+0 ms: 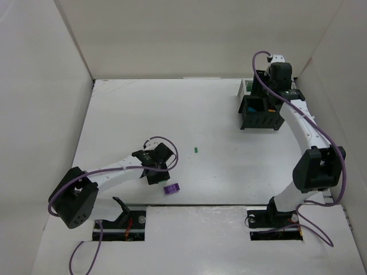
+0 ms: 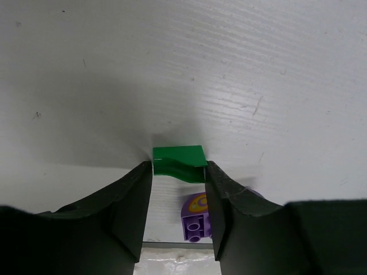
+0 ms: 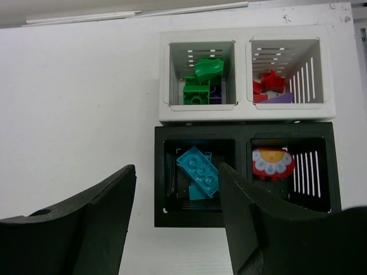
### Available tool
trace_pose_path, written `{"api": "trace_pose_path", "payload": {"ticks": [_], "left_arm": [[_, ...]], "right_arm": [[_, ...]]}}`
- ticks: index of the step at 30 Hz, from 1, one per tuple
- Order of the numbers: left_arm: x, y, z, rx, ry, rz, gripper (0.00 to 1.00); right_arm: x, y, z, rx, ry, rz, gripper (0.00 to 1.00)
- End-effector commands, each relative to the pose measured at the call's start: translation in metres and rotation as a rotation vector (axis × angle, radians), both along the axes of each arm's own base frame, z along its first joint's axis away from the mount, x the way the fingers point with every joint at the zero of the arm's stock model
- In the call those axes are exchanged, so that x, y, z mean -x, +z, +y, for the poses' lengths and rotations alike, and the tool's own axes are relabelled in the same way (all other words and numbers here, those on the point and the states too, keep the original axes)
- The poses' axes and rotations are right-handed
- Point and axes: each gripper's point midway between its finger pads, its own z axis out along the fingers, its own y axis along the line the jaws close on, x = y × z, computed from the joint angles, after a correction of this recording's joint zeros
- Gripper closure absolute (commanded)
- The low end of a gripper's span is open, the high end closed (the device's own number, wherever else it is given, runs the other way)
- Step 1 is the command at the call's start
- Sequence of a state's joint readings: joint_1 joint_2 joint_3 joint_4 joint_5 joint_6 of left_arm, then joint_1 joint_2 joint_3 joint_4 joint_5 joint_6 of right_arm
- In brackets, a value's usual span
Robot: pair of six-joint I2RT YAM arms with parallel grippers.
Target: Sort the legos into containers by color
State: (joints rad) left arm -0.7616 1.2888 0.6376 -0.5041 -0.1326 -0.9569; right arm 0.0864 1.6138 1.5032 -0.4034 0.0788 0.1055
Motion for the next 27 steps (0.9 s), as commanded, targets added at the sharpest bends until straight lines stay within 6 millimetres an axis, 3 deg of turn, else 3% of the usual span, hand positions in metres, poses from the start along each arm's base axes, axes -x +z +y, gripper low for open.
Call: {"api": "trace_pose_path", "payload": {"ticks": [1, 3, 6, 9, 12, 13, 15, 17, 20, 21, 24, 27], "left_arm": [[0.018, -0.011, 0.015, -0.079, 0.008, 0.076, 0.62], [0.013, -0.006, 0.015, -0.096, 0.022, 0.063, 0.64], [0.003, 0.004, 0.014, -0.109, 0.03, 0.031, 0.75], [-0.005, 0.011, 0.009, -0.097, 0.033, 0.006, 0.75], [-0.021, 0.031, -0.001, -0.068, 0.022, -0.063, 0.75], [-0.033, 0.042, -0.008, -0.051, 0.029, -0.107, 0.75], [-0.05, 0.065, -0.019, -0.006, 0.011, -0.188, 0.75], [-0.076, 0.102, -0.038, 0.065, 0.001, -0.305, 0.75], [-0.103, 0.16, -0.063, 0.165, -0.077, -0.472, 0.74], [-0.107, 0.171, -0.069, 0.184, -0.106, -0.504, 0.74], [-0.121, 0.212, -0.083, 0.231, -0.182, -0.626, 0.74], [-0.137, 0.238, -0.092, 0.287, -0.217, -0.69, 0.74]], "right_arm": [[0.005, 0.022, 0.0, -0.003, -0.015, -0.062, 0.35], [0.007, 0.021, -0.001, -0.003, -0.015, -0.061, 0.35], [0.013, 0.019, 0.001, -0.016, -0.01, -0.062, 0.35], [0.024, 0.02, 0.004, -0.035, 0.005, -0.068, 0.35], [0.034, 0.024, 0.024, -0.069, 0.085, -0.111, 0.35], [0.033, 0.03, 0.028, -0.081, 0.105, -0.148, 0.35], [0.044, 0.024, 0.05, -0.109, 0.189, -0.151, 0.35], [0.055, 0.03, 0.059, -0.129, 0.238, -0.178, 0.35], [0.071, 0.047, 0.065, -0.141, 0.274, -0.242, 0.34], [0.077, 0.04, 0.064, -0.141, 0.274, -0.232, 0.34], [0.092, 0.06, 0.067, -0.136, 0.299, -0.301, 0.34], [0.106, 0.07, 0.066, -0.127, 0.307, -0.355, 0.33]]}}
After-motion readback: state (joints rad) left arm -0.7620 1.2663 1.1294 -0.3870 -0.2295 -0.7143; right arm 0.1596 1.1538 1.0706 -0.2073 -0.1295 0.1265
